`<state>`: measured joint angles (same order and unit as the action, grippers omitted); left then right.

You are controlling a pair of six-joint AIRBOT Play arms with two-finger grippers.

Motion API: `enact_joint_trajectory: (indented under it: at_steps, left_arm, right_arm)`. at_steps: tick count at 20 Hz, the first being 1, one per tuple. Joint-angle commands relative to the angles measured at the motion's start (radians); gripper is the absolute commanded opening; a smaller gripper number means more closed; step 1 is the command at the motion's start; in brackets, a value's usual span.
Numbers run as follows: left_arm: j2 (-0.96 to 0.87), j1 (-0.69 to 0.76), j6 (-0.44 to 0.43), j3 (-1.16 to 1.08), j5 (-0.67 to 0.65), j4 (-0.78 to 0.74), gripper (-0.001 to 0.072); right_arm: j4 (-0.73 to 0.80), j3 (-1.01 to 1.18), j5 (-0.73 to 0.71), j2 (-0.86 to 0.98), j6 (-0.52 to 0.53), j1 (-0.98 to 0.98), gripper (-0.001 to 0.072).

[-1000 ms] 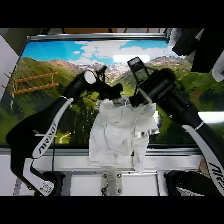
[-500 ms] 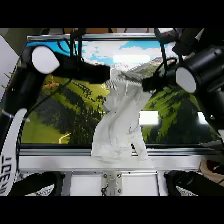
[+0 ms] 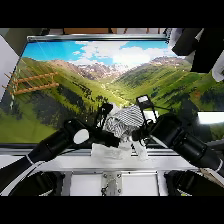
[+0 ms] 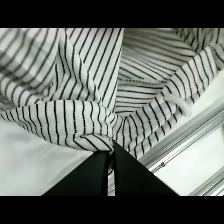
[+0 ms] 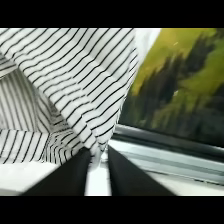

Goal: Fold the clothes and pants, and hang the long-sleeved shirts on hangers.

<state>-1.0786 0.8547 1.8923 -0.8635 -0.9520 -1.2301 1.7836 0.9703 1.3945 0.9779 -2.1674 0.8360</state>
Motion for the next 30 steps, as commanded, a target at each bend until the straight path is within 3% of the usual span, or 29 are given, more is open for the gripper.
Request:
enact_joint_trajectory:
  at_steps: [1,2,8,13,18,22,27,30]
  left_arm:
    - [-0.028,0.058,0.041,0.063,0.016,-0.001,0.0012]
    - [-0.039,0.058,0.041,0.053,0.005,-0.003,0.0012]
    - [-0.05,0.058,0.041,0.016,0.011,-0.009,0.0012]
    - [-0.048,0.058,0.041,0.016,-0.01,-0.009,0.0012]
    - [-0.013,0.057,0.04,0.016,-0.037,-0.011,0.0012]
    - [0.061,0.008,0.041,0.016,-0.048,-0.011,0.0012]
    - [0.119,-0.055,0.041,0.017,-0.051,-0.007,0.0012]
    - [0.134,-0.06,0.041,0.017,-0.058,-0.01,0.0012]
  right_arm:
    - [-0.04,-0.085,-0.06,-0.007,-0.01,0.032,0.0577]
    - [-0.034,-0.084,-0.059,-0.01,0.011,0.032,0.0681]
    - [-0.022,-0.091,-0.12,0.021,0.048,0.034,0.0681]
    - [0.068,-0.094,-0.161,0.17,0.046,0.032,0.0681]
    - [0.241,-0.094,-0.194,0.253,-0.087,0.0,0.0679]
    - [0.225,-0.093,-0.269,0.255,-0.168,-0.108,0.0679]
    - [0.095,-0.093,-0.43,0.258,-0.16,-0.135,0.0678]
    - [0.098,-0.094,-0.437,0.285,-0.159,-0.137,0.0668]
